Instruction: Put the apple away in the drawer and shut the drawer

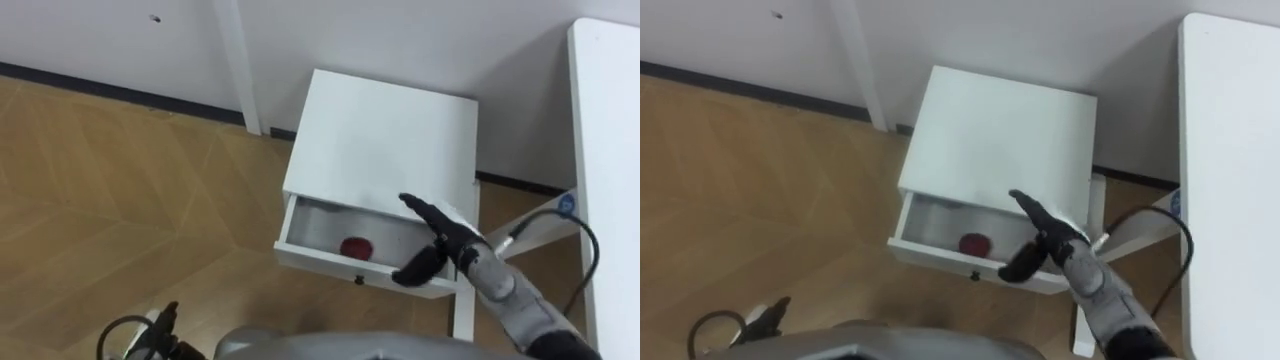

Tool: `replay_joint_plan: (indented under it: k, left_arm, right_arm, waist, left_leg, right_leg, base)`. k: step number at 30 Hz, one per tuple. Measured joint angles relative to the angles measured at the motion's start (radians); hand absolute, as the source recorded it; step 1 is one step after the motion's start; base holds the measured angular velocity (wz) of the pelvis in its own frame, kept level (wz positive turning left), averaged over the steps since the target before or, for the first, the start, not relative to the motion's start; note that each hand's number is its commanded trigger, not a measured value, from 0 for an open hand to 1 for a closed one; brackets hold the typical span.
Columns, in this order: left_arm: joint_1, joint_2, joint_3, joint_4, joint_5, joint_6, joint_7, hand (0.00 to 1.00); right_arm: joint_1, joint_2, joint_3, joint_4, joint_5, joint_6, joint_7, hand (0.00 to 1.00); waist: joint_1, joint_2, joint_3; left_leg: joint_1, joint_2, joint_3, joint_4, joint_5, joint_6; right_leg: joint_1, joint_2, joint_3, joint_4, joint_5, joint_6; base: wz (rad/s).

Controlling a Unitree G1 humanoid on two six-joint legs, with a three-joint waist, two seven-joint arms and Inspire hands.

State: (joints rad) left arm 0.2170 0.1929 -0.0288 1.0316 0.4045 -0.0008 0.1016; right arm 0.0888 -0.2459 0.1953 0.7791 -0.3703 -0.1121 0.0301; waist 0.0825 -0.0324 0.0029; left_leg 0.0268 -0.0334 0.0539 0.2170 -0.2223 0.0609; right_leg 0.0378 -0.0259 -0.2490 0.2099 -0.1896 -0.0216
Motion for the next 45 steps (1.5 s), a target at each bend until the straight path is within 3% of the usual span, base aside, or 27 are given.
replay_joint_plan:
  k: [2, 3, 4, 5, 6, 7, 8, 9, 10, 11, 12, 13, 14, 15, 16, 17, 18, 19, 20, 22, 23, 26, 35, 40, 45]
  left_arm:
    - [0.008, -0.004, 0.03, 0.004, 0.001, -0.005, -0.001, 0.0]
    - [0.007, -0.003, 0.036, 0.008, 0.0, -0.006, -0.001, 0.0]
    - [0.006, -0.001, 0.055, 0.02, 0.001, -0.008, -0.001, 0.0]
    - [-0.009, -0.002, 0.068, 0.042, 0.003, -0.011, -0.002, 0.0]
    - [-0.018, -0.001, 0.069, 0.058, 0.002, -0.015, -0.002, 0.0]
    - [-0.031, 0.006, 0.07, 0.08, -0.002, -0.018, -0.003, 0.0]
    - [-0.034, 0.016, 0.074, 0.096, -0.002, -0.02, -0.003, 0.0]
    - [-0.035, 0.019, 0.075, 0.102, -0.002, -0.018, -0.004, 0.0]
    - [-0.043, 0.022, 0.075, 0.105, -0.004, -0.012, -0.005, 0.0]
    - [-0.05, 0.023, 0.075, 0.102, -0.003, -0.002, -0.007, 0.0]
    - [-0.049, 0.025, 0.076, 0.1, -0.003, 0.002, -0.007, 0.0]
    - [-0.038, 0.027, 0.083, 0.093, -0.001, 0.004, -0.006, 0.0]
    - [-0.025, 0.029, 0.092, 0.085, 0.0, 0.003, -0.005, 0.0]
    - [-0.005, 0.032, 0.104, 0.08, 0.0, 0.003, -0.001, 0.0]
    - [0.008, 0.034, 0.105, 0.077, -0.001, 0.003, 0.002, 0.0]
    - [0.028, 0.035, 0.107, 0.074, 0.0, 0.006, 0.004, 0.0]
    - [0.032, 0.034, 0.108, 0.07, -0.001, 0.011, 0.004, 0.0]
    - [0.034, 0.033, 0.109, 0.061, -0.003, 0.016, 0.005, 0.0]
    - [0.029, 0.032, 0.109, 0.055, -0.004, 0.014, 0.008, 0.0]
    - [0.027, 0.032, 0.11, 0.054, -0.021, 0.012, 0.026, 0.0]
    - [0.027, 0.028, 0.11, 0.054, -0.022, 0.012, 0.027, 0.0]
    - [0.018, 0.021, 0.108, 0.054, -0.022, 0.003, 0.027, 0.0]
    - [-0.017, 0.021, 0.11, 0.053, -0.02, -0.005, 0.044, 0.0]
    - [-0.019, 0.019, 0.111, 0.053, -0.02, -0.006, 0.044, 0.0]
    - [-0.007, 0.007, 0.111, 0.053, -0.017, -0.002, 0.048, 0.0]
  right_arm:
    - [0.021, -0.001, -0.095, 0.049, 0.037, 0.004, -0.046, 0.0]
    - [0.028, -0.002, -0.124, 0.059, 0.039, 0.004, -0.06, 0.0]
    - [0.037, -0.004, -0.172, 0.092, 0.048, 0.0, -0.088, 0.0]
    - [0.039, -0.014, -0.209, 0.154, 0.056, -0.002, -0.117, 0.0]
    - [0.038, -0.02, -0.229, 0.177, 0.059, -0.001, -0.127, 0.0]
    - [0.041, -0.031, -0.253, 0.218, 0.076, -0.002, -0.146, 0.0]
    - [0.039, -0.039, -0.262, 0.262, 0.105, -0.004, -0.154, 0.0]
    - [0.038, -0.043, -0.263, 0.285, 0.115, -0.004, -0.155, 0.0]
    - [0.045, -0.052, -0.257, 0.323, 0.147, -0.004, -0.155, 0.0]
    - [0.063, -0.053, -0.255, 0.337, 0.171, 0.001, -0.157, 0.0]
    - [0.064, -0.051, -0.254, 0.349, 0.173, 0.005, -0.156, 0.0]
    - [0.069, -0.048, -0.24, 0.362, 0.189, 0.015, -0.15, 0.0]
    - [0.07, -0.041, -0.232, 0.383, 0.211, 0.023, -0.148, 0.0]
    - [0.073, -0.031, -0.224, 0.396, 0.221, 0.035, -0.147, 0.0]
    - [0.073, -0.027, -0.219, 0.398, 0.224, 0.043, -0.146, 0.0]
    - [0.073, -0.021, -0.218, 0.398, 0.233, 0.048, -0.145, 0.0]
    - [0.073, -0.02, -0.218, 0.398, 0.244, 0.048, -0.145, 0.0]
    - [0.07, -0.017, -0.218, 0.398, 0.252, 0.048, -0.146, 0.0]
    - [0.06, -0.013, -0.218, 0.398, 0.258, 0.048, -0.146, 0.0]
    - [0.042, -0.004, -0.217, 0.399, 0.258, 0.04, -0.142, 0.0]
    - [0.04, -0.003, -0.217, 0.4, 0.258, 0.037, -0.135, 0.0]
    - [0.034, 0.0, -0.217, 0.4, 0.256, 0.036, -0.125, 0.0]
    - [0.034, 0.017, -0.217, 0.425, 0.24, 0.037, -0.101, 0.0]
    - [0.046, 0.017, -0.218, 0.438, 0.235, 0.037, -0.101, 0.0]
    - [0.054, 0.022, -0.218, 0.466, 0.234, 0.05, -0.099, 0.0]
  waist:
    - [-0.017, 0.011, -0.0005]
    - [-0.031, 0.014, 0.0001]
    - [-0.048, 0.011, 0.0028]
    - [-0.057, 0.023, 0.0006]
    - [-0.06, 0.033, -0.0004]
    - [-0.072, 0.061, 0.0032]
    - [-0.084, 0.07, 0.0058]
    - [-0.09, 0.077, 0.0079]
    - [-0.108, 0.099, 0.0129]
    - [-0.109, 0.12, 0.0113]
    - [-0.108, 0.121, 0.0128]
    - [-0.109, 0.123, 0.0141]
    - [-0.111, 0.114, 0.0126]
    - [-0.108, 0.093, 0.0145]
    - [-0.103, 0.079, 0.0129]
    - [-0.095, 0.059, 0.0138]
    - [-0.089, 0.047, 0.0124]
    - [-0.062, 0.027, 0.0079]
    - [-0.044, 0.013, 0.0059]
    - [-0.045, -0.015, 0.0049]
    - [-0.045, -0.026, -0.002]
    - [-0.048, -0.029, -0.0011]
    - [-0.053, -0.017, 0.0023]
    - [-0.062, -0.019, 0.0014]
    - [-0.059, -0.007, 0.0022]
  left_leg:
    - [-0.007, -0.008, 0.036, 0.01, -0.006, 0.014]
    - [-0.006, -0.01, 0.042, 0.01, -0.007, 0.02]
    - [-0.008, -0.023, 0.054, 0.024, -0.01, 0.035]
    - [-0.011, -0.026, 0.06, 0.056, -0.02, 0.05]
    - [-0.018, -0.015, 0.06, 0.078, -0.025, 0.059]
    - [-0.033, -0.002, 0.062, 0.118, -0.041, 0.077]
    - [-0.054, 0.0, 0.068, 0.155, -0.055, 0.09]
    - [-0.066, 0.004, 0.066, 0.17, -0.059, 0.095]
    - [-0.086, 0.02, 0.052, 0.188, -0.063, 0.096]
    - [-0.101, 0.03, 0.043, 0.199, -0.065, 0.096]
    - [-0.105, 0.031, 0.044, 0.2, -0.066, 0.097]
    - [-0.103, 0.023, 0.045, 0.199, -0.067, 0.096]
    - [-0.1, 0.01, 0.046, 0.198, -0.066, 0.099]
    - [-0.095, -0.014, 0.047, 0.195, -0.066, 0.1]
    - [-0.094, -0.023, 0.053, 0.192, -0.066, 0.101]
    - [-0.101, -0.035, 0.059, 0.189, -0.066, 0.101]
    - [-0.103, -0.037, 0.063, 0.184, -0.063, 0.103]
    - [-0.102, -0.04, 0.08, 0.159, -0.05, 0.101]
    - [-0.102, -0.041, 0.088, 0.134, -0.036, 0.096]
    - [-0.1, -0.045, 0.087, 0.1, -0.014, 0.091]
    - [-0.097, -0.043, 0.085, 0.096, -0.01, 0.094]
    - [-0.069, -0.027, 0.079, 0.086, -0.014, 0.088]
    - [-0.035, -0.026, 0.077, 0.04, -0.006, 0.073]
    - [-0.032, -0.026, 0.078, 0.023, -0.004, 0.07]
    - [-0.018, -0.026, 0.083, 0.018, -0.004, 0.07]
  right_leg:
    - [-0.103, -0.031, -0.001, 0.218, -0.024, 0.028]
    - [-0.151, -0.047, 0.001, 0.325, -0.024, 0.029]
    - [-0.256, -0.083, 0.014, 0.531, 0.021, 0.054]
    - [-0.367, -0.101, 0.062, 0.71, 0.147, 0.069]
    - [-0.421, -0.101, 0.087, 0.776, 0.238, 0.082]
    - [-0.539, -0.093, 0.138, 0.918, 0.414, 0.085]
    - [-0.657, -0.092, 0.174, 1.156, 0.354, 0.065]
    - [-0.706, -0.094, 0.179, 1.274, 0.311, 0.057]
    - [-0.767, -0.093, 0.174, 1.43, 0.236, 0.047]
    - [-0.784, -0.095, 0.177, 1.471, 0.192, 0.051]
    - [-0.779, -0.097, 0.183, 1.457, 0.176, 0.054]
    - [-0.727, -0.1, 0.191, 1.363, 0.154, 0.067]
    - [-0.623, -0.112, 0.187, 1.181, 0.138, 0.078]
    - [-0.499, -0.113, 0.185, 0.961, 0.113, 0.089]
    - [-0.44, -0.113, 0.183, 0.853, 0.098, 0.093]
    - [-0.329, -0.108, 0.172, 0.666, 0.059, 0.097]
    - [-0.284, -0.103, 0.158, 0.585, 0.04, 0.097]
    - [-0.212, -0.085, 0.152, 0.433, -0.004, 0.091]
    - [-0.154, -0.075, 0.143, 0.292, -0.017, 0.087]
    - [-0.088, -0.06, 0.127, 0.137, -0.013, 0.08]
    - [-0.054, -0.056, 0.11, 0.072, -0.007, 0.088]
    - [0.004, -0.034, 0.1, 0.002, 0.024, 0.076]
    - [0.033, -0.028, 0.09, -0.034, 0.024, 0.074]
    - [0.033, -0.026, 0.082, -0.041, 0.025, 0.073]
    - [0.037, -0.027, 0.083, -0.041, 0.024, 0.072]
  base:
    - [-0.07]
    - [0.1]
    - [0.07]
    - [0.0]
    - [-0.11]
    - [-0.06]
    - [-0.06]
    - [0.03]
    - [0.15]
    - [0.16]
    - [0.05]
    - [0.0]
    - [0.03]
    - [0.0]
    - [-0.11]
    - [-0.14]
    - [-0.31]
    - [-0.37]
    - [-0.34]
    - [-0.06]
    - [0.05]
    - [0.09]
    - [-0.01]
    - [-0.01]
    - [-0.04]
